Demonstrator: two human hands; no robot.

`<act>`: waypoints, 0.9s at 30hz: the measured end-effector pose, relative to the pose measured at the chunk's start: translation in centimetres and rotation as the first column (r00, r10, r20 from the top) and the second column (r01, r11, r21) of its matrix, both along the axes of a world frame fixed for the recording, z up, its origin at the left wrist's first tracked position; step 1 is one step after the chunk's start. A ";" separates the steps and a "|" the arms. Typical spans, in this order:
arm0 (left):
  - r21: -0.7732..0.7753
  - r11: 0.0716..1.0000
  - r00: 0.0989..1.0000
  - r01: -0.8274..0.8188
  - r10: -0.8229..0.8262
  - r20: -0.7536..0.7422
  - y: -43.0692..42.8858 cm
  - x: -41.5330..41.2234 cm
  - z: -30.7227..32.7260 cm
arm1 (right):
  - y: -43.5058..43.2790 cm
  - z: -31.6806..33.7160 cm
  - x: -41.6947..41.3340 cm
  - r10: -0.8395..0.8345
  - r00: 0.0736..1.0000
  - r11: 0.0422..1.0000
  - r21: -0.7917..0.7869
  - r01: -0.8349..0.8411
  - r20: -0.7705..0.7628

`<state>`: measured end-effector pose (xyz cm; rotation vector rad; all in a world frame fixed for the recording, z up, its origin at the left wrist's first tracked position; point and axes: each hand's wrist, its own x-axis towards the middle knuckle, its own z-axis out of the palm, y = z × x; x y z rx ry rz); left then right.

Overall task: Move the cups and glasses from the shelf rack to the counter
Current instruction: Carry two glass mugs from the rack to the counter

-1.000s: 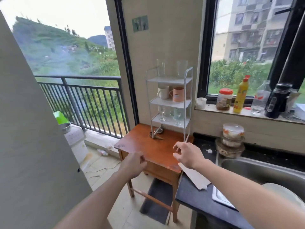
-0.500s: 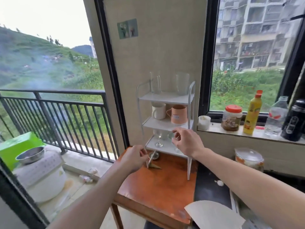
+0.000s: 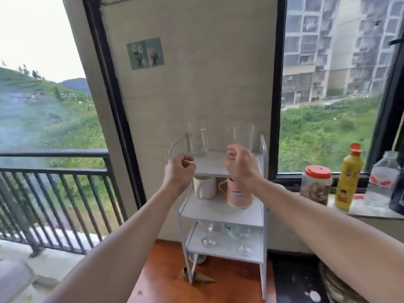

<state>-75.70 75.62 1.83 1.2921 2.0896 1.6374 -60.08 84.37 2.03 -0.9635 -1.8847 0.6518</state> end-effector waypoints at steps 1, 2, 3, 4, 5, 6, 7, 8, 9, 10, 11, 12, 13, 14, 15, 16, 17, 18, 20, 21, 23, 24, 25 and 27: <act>0.024 1.000 1.000 0.013 -0.014 0.026 1.4 -0.5 0.5 | 0.6 0.1 -0.7 -0.009 1.000 1.000 -0.005 0.009 0.006; 0.050 0.998 0.998 0.026 -0.029 0.056 2.7 -1.0 0.9 | 1.1 0.3 -1.5 -0.017 1.000 1.000 -0.009 0.017 0.016; 0.075 0.997 0.995 0.036 -0.043 0.092 3.9 -1.4 1.5 | 1.7 0.5 -2.3 -0.029 0.999 1.000 -0.011 0.029 0.027; 0.099 0.994 0.990 0.043 -0.056 0.131 5.1 -1.9 2.0 | 2.3 0.8 -3.1 -0.048 0.998 0.999 -0.013 0.049 0.041; 0.119 0.992 0.983 0.050 -0.070 0.171 6.1 -2.3 2.5 | 2.9 1.0 -3.8 -0.076 0.995 0.997 -0.014 0.077 0.057; 0.134 0.989 0.973 0.062 -0.090 0.213 7.1 -2.7 3.0 | 3.5 1.3 -4.5 -0.109 0.991 0.994 -0.013 0.110 0.073; 0.144 0.986 0.959 0.089 -0.124 0.256 8.1 -3.2 3.4 | 4.1 1.4 -5.2 -0.141 0.986 0.990 -0.011 0.143 0.085; 0.150 0.980 0.939 0.131 -0.171 0.298 9.1 -3.6 3.6 | 4.7 1.5 -5.8 -0.170 0.981 0.985 -0.007 0.172 0.091; 0.149 0.972 0.916 0.181 -0.221 0.334 10.0 -3.9 3.7 | 5.2 1.5 -6.3 -0.194 0.976 0.981 0.000 0.195 0.096; 0.143 0.961 0.893 0.235 -0.272 0.360 10.7 -4.1 3.6 | 5.6 1.3 -6.7 -0.213 0.971 0.977 0.010 0.214 0.104; 0.134 0.947 0.868 0.291 -0.320 0.378 11.3 -4.1 3.5 | 5.9 1.1 -7.0 -0.230 0.967 0.973 0.021 0.229 0.114; 0.127 0.933 0.847 0.337 -0.359 0.392 11.8 -4.2 3.3 | 6.2 0.9 -7.3 -0.245 0.962 0.970 0.029 0.243 0.121; 0.125 0.922 0.830 0.366 -0.385 0.403 12.1 -4.3 3.1 | 6.4 0.7 -7.5 -0.259 0.958 0.966 0.032 0.257 0.127; 0.134 0.915 0.818 0.380 -0.400 0.414 12.4 -4.5 2.9 | 6.7 0.6 -7.7 -0.274 0.952 0.962 0.036 0.271 0.136; 0.151 0.913 0.811 0.379 -0.407 0.421 12.6 -4.7 2.8 | 7.0 0.4 -7.8 -0.289 0.945 0.957 0.041 0.286 0.151; 0.171 0.913 0.809 0.371 -0.408 0.422 12.7 -4.9 2.7 | 7.3 0.4 -7.9 -0.304 0.938 0.953 0.048 0.301 0.167; 0.190 0.915 0.814 0.357 -0.404 0.418 12.7 -5.1 2.6 | 7.6 0.3 -8.0 -0.314 0.932 0.949 0.050 0.311 0.180; 0.205 0.918 0.822 0.339 -0.395 0.410 12.7 -5.2 2.6 | 7.8 0.4 -8.2 -0.318 0.930 0.948 0.044 0.315 0.187; 0.227 0.925 0.843 0.304 -0.372 0.389 12.5 -5.3 2.4 | 8.3 0.5 -8.7 -0.315 0.931 0.947 0.002 0.320 0.182; 0.240 0.926 0.853 0.291 -0.365 0.374 12.4 -5.4 2.3 | 8.5 0.6 -9.0 -0.316 0.932 0.945 -0.028 0.326 0.176; 0.251 0.928 0.870 0.274 -0.350 0.348 12.1 -5.8 2.4 | 8.8 0.8 -9.8 -0.335 0.928 0.932 -0.086 0.352 0.165; 0.248 0.930 0.873 0.271 -0.346 0.343 12.0 -6.0 2.5 | 9.1 0.9 -10.1 -0.350 0.924 0.923 -0.109 0.368 0.156; 0.243 0.931 0.875 0.272 -0.344 0.340 11.8 -6.3 2.6 | 9.2 1.1 -10.4 -0.364 0.920 0.914 -0.135 0.382 0.143; 0.235 0.932 0.879 0.276 -0.344 0.332 11.6 -6.7 2.9 | 9.4 1.3 -11.0 -0.381 0.917 0.899 -0.183 0.397 0.119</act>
